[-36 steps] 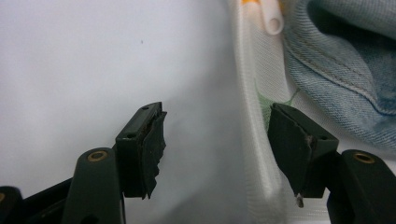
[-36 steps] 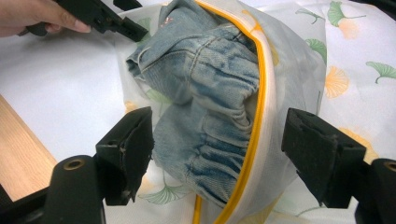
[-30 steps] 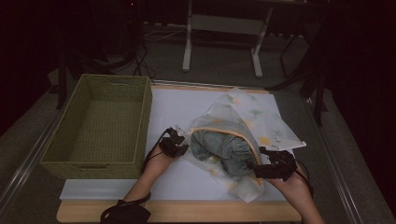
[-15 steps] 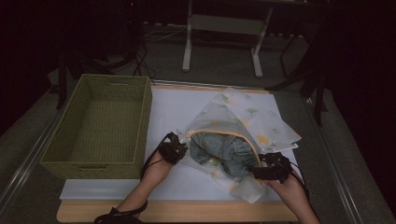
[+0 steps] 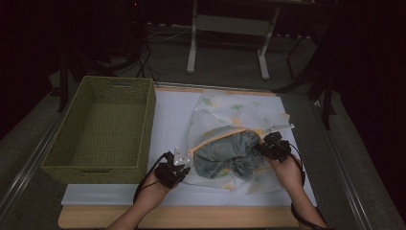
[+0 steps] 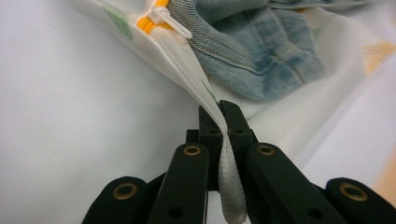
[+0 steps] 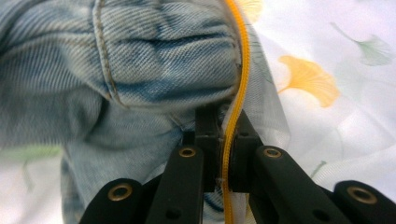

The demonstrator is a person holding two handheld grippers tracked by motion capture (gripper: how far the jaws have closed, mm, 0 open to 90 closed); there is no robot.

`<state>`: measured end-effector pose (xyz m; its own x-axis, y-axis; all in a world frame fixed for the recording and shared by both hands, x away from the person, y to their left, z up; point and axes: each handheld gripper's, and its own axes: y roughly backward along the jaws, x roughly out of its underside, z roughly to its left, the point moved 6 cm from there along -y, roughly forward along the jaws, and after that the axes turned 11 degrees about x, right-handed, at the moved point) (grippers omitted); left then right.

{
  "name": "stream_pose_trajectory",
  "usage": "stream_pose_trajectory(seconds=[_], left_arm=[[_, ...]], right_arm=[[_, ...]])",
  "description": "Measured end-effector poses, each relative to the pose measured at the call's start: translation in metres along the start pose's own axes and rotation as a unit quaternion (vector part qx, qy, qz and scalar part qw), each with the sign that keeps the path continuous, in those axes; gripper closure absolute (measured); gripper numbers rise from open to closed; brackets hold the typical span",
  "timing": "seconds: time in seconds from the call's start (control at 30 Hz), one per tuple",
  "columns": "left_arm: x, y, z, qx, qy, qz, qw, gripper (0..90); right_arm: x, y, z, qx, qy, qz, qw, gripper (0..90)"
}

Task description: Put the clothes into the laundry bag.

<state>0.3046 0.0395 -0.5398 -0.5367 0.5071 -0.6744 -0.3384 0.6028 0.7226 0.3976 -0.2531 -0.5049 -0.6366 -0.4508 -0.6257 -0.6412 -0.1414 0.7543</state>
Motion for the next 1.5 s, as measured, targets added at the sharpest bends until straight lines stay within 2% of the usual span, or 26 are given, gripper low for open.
stream_pose_trajectory(seconds=[0.03,0.13,0.2,0.27,0.37,0.4,0.43,0.47,0.5,0.57,0.63,0.7,0.73,0.77,0.8,0.83,0.93,0.97,1.03,1.13,1.2,1.23,1.27,1.33,1.4,1.5], left_arm=[[0.006,-0.001,-0.009,0.001,-0.013,0.007,0.9999,90.0],[0.012,-0.006,-0.018,0.018,-0.012,0.013,0.9997,90.0],[0.016,-0.012,-0.026,0.028,-0.018,0.020,0.9992,89.8],[0.016,-0.015,-0.027,0.038,-0.009,0.019,0.9991,89.6],[0.009,-0.009,-0.024,0.053,0.002,0.000,0.9986,87.1],[0.009,-0.009,-0.024,0.053,0.002,0.000,0.9986,80.3],[0.005,-0.006,-0.023,0.056,0.003,-0.003,0.9984,73.7],[0.003,-0.004,-0.023,0.056,0.002,-0.006,0.9984,73.7],[-0.001,0.000,-0.023,0.056,-0.002,-0.013,0.9984,62.6],[-0.011,0.009,-0.024,0.055,-0.016,-0.027,0.9980,59.3],[-0.016,0.012,-0.025,0.061,-0.019,-0.037,0.9973,56.2],[-0.026,0.020,-0.026,0.064,-0.020,-0.053,0.9963,55.5],[-0.035,0.026,-0.028,0.073,-0.032,-0.072,0.9942,54.8],[-0.035,0.026,-0.028,0.073,-0.032,-0.072,0.9942,54.7],[-0.041,0.028,-0.030,0.073,-0.051,-0.084,0.9925,54.7],[-0.047,0.026,-0.028,0.065,-0.058,-0.090,0.9921,51.9],[-0.061,0.016,-0.022,0.062,-0.062,-0.101,0.9910,51.5],[-0.070,0.007,-0.017,0.051,-0.062,-0.103,0.9915,50.9],[-0.077,0.002,-0.013,0.046,-0.062,-0.106,0.9913,50.4],[-0.095,-0.008,-0.006,0.041,-0.059,-0.123,0.9898,50.4],[-0.103,-0.015,-0.003,0.041,-0.059,-0.126,0.9894,50.5],[-0.110,-0.024,-0.004,0.059,-0.065,-0.125,0.9883,50.8],[-0.110,-0.024,-0.004,0.059,-0.065,-0.125,0.9883,51.6],[-0.115,-0.039,-0.006,0.049,-0.088,-0.094,0.9904,51.5],[-0.116,-0.044,-0.004,0.039,-0.088,-0.087,0.9916,51.5],[-0.118,-0.058,-0.001,0.016,-0.095,-0.055,0.9938,53.9]], right_arm=[[-0.003,-0.002,-0.001,0.006,0.002,-0.001,1.0000,85.6],[-0.009,-0.005,-0.003,0.019,0.005,-0.003,0.9998,85.6],[-0.017,-0.005,-0.008,0.040,-0.004,-0.022,0.9989,85.6],[-0.020,-0.003,-0.013,0.026,-0.033,-0.034,0.9985,85.5],[-0.013,-0.006,-0.010,0.014,-0.030,-0.023,0.9992,84.6],[-0.013,-0.006,-0.010,0.014,-0.030,-0.023,0.9992,84.6],[-0.007,-0.007,-0.008,0.004,-0.036,-0.016,0.9992,77.4],[-0.007,-0.007,-0.008,0.004,-0.036,-0.016,0.9992,77.4],[-0.003,0.000,-0.009,-0.008,-0.045,-0.016,0.9988,69.0],[0.000,0.010,-0.009,-0.019,-0.052,-0.027,0.9981,58.3],[0.002,0.016,-0.007,-0.031,-0.055,-0.025,0.9977,57.0],[0.005,0.032,-0.005,-0.031,-0.054,-0.048,0.9969,52.4],[0.009,0.050,0.001,-0.040,-0.044,-0.066,0.9960,49.6],[0.009,0.050,0.001,-0.040,-0.044,-0.066,0.9960,49.6],[0.010,0.055,0.004,-0.047,-0.043,-0.076,0.9950,49.4],[0.012,0.064,0.011,-0.068,-0.045,-0.085,0.9930,47.9],[0.015,0.075,0.026,-0.070,-0.022,-0.106,0.9917,43.3],[0.014,0.078,0.038,-0.077,-0.017,-0.110,0.9908,40.7],[0.013,0.081,0.047,-0.089,-0.018,-0.114,0.9893,39.6],[0.012,0.080,0.052,-0.090,-0.016,-0.118,0.9889,38.9],[0.009,0.079,0.056,-0.102,-0.027,-0.119,0.9873,37.6],[0.007,0.078,0.057,-0.104,-0.029,-0.119,0.9870,37.1],[0.007,0.078,0.057,-0.104,-0.029,-0.119,0.9870,37.1],[0.004,0.075,0.059,-0.104,-0.034,-0.118,0.9870,35.7],[0.003,0.074,0.059,-0.101,-0.033,-0.118,0.9873,34.7],[0.003,0.068,0.062,-0.096,-0.038,-0.116,0.9879,32.9]])
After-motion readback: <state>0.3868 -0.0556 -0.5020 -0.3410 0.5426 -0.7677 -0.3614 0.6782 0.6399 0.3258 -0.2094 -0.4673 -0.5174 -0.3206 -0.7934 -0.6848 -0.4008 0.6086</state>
